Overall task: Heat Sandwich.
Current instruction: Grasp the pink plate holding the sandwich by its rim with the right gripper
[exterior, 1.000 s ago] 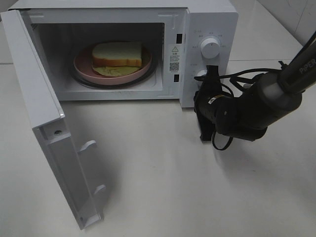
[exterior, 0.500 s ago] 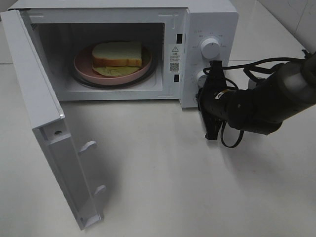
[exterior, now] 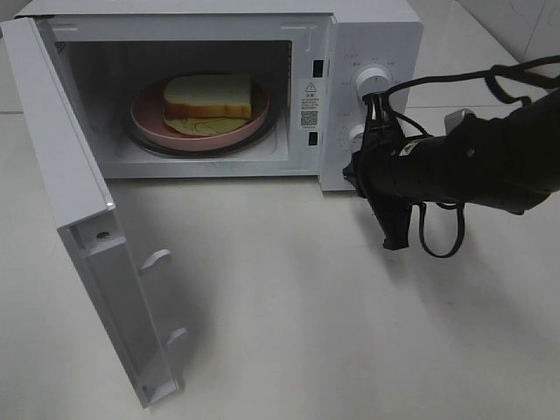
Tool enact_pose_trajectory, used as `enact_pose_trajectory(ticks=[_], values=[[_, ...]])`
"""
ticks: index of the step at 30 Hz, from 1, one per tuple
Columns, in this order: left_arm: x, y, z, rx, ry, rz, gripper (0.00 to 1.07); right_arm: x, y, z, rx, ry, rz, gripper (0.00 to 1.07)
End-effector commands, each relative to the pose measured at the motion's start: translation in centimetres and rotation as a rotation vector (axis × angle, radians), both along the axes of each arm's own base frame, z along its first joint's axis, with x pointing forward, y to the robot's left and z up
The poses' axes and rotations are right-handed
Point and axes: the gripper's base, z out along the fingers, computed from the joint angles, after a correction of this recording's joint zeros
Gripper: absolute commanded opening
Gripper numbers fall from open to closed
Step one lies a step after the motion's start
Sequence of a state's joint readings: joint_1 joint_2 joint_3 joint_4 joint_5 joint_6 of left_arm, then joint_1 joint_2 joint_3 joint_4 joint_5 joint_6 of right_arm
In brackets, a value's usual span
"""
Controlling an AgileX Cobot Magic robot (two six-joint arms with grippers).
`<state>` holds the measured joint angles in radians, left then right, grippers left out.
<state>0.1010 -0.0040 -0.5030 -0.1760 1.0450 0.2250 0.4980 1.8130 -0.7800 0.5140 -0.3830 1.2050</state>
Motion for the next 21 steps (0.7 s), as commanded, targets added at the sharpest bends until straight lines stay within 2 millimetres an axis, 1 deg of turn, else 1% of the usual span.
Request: enact_pose_trajectory(ticks=[1, 4, 5, 6, 7, 9, 10, 13, 14, 15, 18, 19, 20, 21], values=[[-0.3, -0.1, 0.0, -0.007, -0.031, 0.004, 1.01, -1.2, 0.2, 1.5, -0.076, 0.043, 0.143, 0.02], [-0.3, -0.1, 0.0, -0.007, -0.031, 0.004, 1.01, -1.8, 0.2, 2.3, -0.163, 0.037, 0.268, 0.03], [-0.3, -0.1, 0.0, -0.007, -0.031, 0.004, 1.01, -1.8, 0.2, 2.3, -0.163, 0.037, 0.268, 0.03], [-0.3, -0.1, 0.0, -0.007, -0.031, 0.004, 1.01, -2.4, 0.3, 2.8, -0.213, 0.047, 0.353, 0.03], [-0.3, -0.1, 0.0, -0.007, -0.031, 0.004, 1.01, -2.7, 0.3, 3.0, -0.236, 0.049, 0.394, 0.04], [-0.3, -0.1, 0.0, -0.007, -0.031, 0.004, 1.01, -2.9, 0.3, 3.3, -0.253, 0.048, 0.425, 0.04], [-0.3, -0.1, 0.0, -0.007, -0.031, 0.004, 1.01, -3.3, 0.2, 3.6, -0.288, 0.052, 0.492, 0.04], [-0.3, -0.1, 0.0, -0.007, -0.031, 0.004, 1.01, -4.0, 0.2, 4.0, -0.328, 0.07, 0.588, 0.04], [-0.3, -0.1, 0.0, -0.007, -0.031, 0.004, 1.01, -4.0, 0.2, 4.0, -0.328, 0.07, 0.588, 0.04], [-0.3, -0.1, 0.0, -0.007, -0.031, 0.004, 1.01, -4.5, 0.3, 4.2, -0.352, 0.084, 0.653, 0.04], [-0.3, -0.1, 0.0, -0.007, -0.031, 0.004, 1.01, -4.8, 0.6, 4.7, -0.429, 0.112, 0.817, 0.04], [-0.3, -0.1, 0.0, -0.007, -0.031, 0.004, 1.01, -4.8, 0.6, 4.7, -0.429, 0.112, 0.817, 0.04], [-0.3, -0.1, 0.0, -0.007, -0.031, 0.004, 1.01, -5.1, 0.7, 5.1, -0.482, 0.15, 0.945, 0.04], [-0.3, -0.1, 0.0, -0.007, -0.031, 0.004, 1.01, -5.2, 0.7, 5.4, -0.505, 0.166, 0.998, 0.04]])
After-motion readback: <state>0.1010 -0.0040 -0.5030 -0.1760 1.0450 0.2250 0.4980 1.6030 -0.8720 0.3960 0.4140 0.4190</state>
